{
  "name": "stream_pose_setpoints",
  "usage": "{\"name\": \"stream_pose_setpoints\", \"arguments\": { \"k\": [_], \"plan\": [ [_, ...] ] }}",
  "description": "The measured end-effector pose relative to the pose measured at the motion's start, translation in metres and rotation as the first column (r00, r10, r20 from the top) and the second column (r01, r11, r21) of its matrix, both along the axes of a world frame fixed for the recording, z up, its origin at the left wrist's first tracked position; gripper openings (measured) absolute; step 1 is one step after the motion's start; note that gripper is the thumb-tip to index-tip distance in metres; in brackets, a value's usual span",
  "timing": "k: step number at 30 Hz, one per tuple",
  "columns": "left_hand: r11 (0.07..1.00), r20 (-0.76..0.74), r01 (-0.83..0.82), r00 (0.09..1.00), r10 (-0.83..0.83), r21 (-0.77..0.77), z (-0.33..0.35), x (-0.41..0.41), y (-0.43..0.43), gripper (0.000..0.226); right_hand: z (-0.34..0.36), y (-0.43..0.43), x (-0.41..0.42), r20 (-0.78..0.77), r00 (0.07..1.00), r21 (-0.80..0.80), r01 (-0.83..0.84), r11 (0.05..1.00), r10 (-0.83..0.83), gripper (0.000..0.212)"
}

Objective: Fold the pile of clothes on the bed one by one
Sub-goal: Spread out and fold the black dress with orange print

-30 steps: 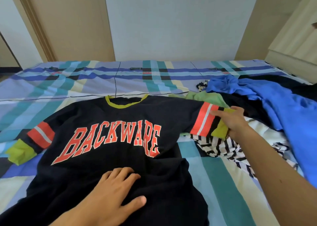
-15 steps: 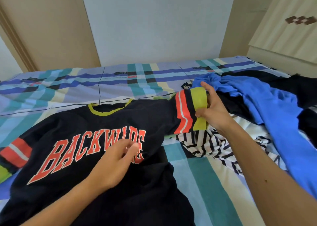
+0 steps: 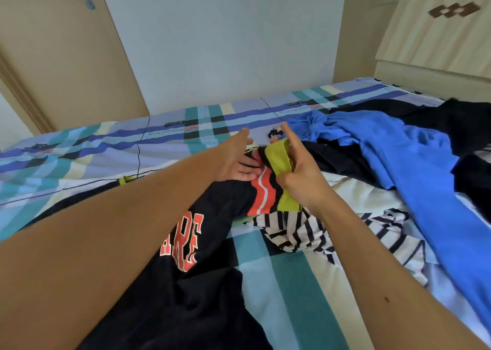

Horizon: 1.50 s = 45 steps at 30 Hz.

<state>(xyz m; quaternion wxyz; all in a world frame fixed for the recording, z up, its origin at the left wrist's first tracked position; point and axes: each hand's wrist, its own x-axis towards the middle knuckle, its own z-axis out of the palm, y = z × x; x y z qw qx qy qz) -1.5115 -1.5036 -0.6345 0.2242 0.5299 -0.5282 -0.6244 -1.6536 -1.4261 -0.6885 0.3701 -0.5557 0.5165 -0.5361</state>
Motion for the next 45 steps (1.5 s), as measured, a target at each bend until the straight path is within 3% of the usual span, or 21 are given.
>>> {"name": "stream_pose_setpoints", "arguments": {
  "k": [2,4,7,9,11,13,15,17,18,19,21,24,26,28,31,34,37,41,45],
  "plan": [
    [0.995,0.075,0.08,0.994,-0.075,-0.055,-0.002,-0.004,-0.009,0.051,-0.005,-0.008,-0.008,0.124,0.965,0.039,0.226,0.973,-0.229,0.096],
    [0.97,0.224,0.121,0.972,-0.073,-0.211,-0.01,-0.005,-0.018,0.036,-0.013,-0.016,-0.018,0.203,0.877,0.156,0.41,0.899,-0.435,0.089],
    [0.835,0.548,0.211,0.827,0.125,-0.508,-0.037,0.005,-0.031,0.035,-0.025,-0.019,-0.027,0.105,0.853,0.378,0.44,0.814,-0.51,0.092],
    [0.832,0.713,0.35,0.697,0.075,-0.43,-0.061,0.015,-0.023,0.051,-0.026,-0.015,-0.026,0.044,0.875,0.424,0.421,0.802,-0.483,0.098],
    [0.854,0.819,0.48,0.561,-0.124,-0.199,-0.084,0.021,-0.009,0.074,-0.022,-0.013,-0.025,0.003,0.881,0.423,0.428,0.798,-0.474,0.099],
    [0.833,0.847,0.53,0.507,-0.16,-0.16,-0.096,0.022,0.005,0.088,-0.017,-0.014,-0.025,-0.026,0.89,0.393,0.428,0.814,-0.456,0.1],
    [0.765,0.745,0.478,0.667,0.003,-0.431,-0.093,0.019,0.019,0.084,-0.008,-0.013,-0.02,0.002,0.902,0.322,0.407,0.855,-0.431,0.1],
    [0.707,0.426,0.307,0.905,-0.008,-0.637,-0.077,0.01,0.04,0.067,0.004,-0.008,-0.01,0.073,0.929,0.232,0.339,0.912,-0.364,0.099],
    [0.766,0.211,0.221,0.971,-0.114,-0.603,-0.068,0.005,0.049,0.058,0.008,-0.007,-0.005,0.127,0.945,0.194,0.275,0.942,-0.302,0.097],
    [0.847,-0.009,0.177,0.978,-0.21,-0.502,-0.059,0.001,0.056,0.052,0.011,-0.006,0.0,0.197,0.955,0.162,0.19,0.968,-0.22,0.094],
    [0.932,-0.258,0.108,0.944,-0.205,-0.345,-0.049,0.002,0.056,0.052,0.015,-0.004,0.009,0.372,0.928,0.123,-0.014,0.992,-0.034,0.081],
    [0.929,-0.218,-0.067,0.976,-0.015,-0.364,-0.043,0.02,0.048,0.038,0.019,-0.001,0.019,0.61,0.781,0.098,-0.242,0.965,0.133,0.063],
    [0.908,-0.166,-0.183,0.978,0.128,-0.378,-0.043,0.034,0.039,0.022,0.02,-0.001,0.023,0.628,0.759,0.069,-0.271,0.96,0.169,0.066],
    [0.894,-0.143,-0.293,0.955,0.259,-0.34,-0.04,0.05,0.029,0.014,0.018,-0.002,0.026,0.561,0.816,0.051,-0.203,0.978,0.141,0.058],
    [0.846,-0.146,-0.444,0.896,0.419,-0.295,-0.028,0.077,0.013,0.019,0.011,-0.002,0.028,0.336,0.942,0.092,-0.054,0.994,0.02,0.034],
    [0.776,-0.248,-0.606,0.79,0.56,-0.176,-0.024,0.117,-0.003,0.037,-0.005,-0.007,0.036,0.108,0.994,0.144,-0.009,0.99,-0.006,0.044],
    [0.722,-0.199,-0.69,0.715,0.67,-0.048,-0.053,0.171,-0.017,0.047,-0.023,-0.011,0.046,-0.094,0.995,0.137,-0.028,0.99,0.041,0.051],
    [0.745,0.081,-0.664,0.747,0.659,0.061,-0.118,0.228,-0.011,0.034,-0.044,-0.012,0.064,-0.313,0.943,0.183,-0.057,0.982,0.113,0.054],
    [0.729,0.202,-0.676,0.703,0.682,-0.11,-0.141,0.244,-0.016,0.057,-0.069,-0.006,0.096,-0.367,0.918,0.258,-0.054,0.965,0.149,0.05]
  ]
}}
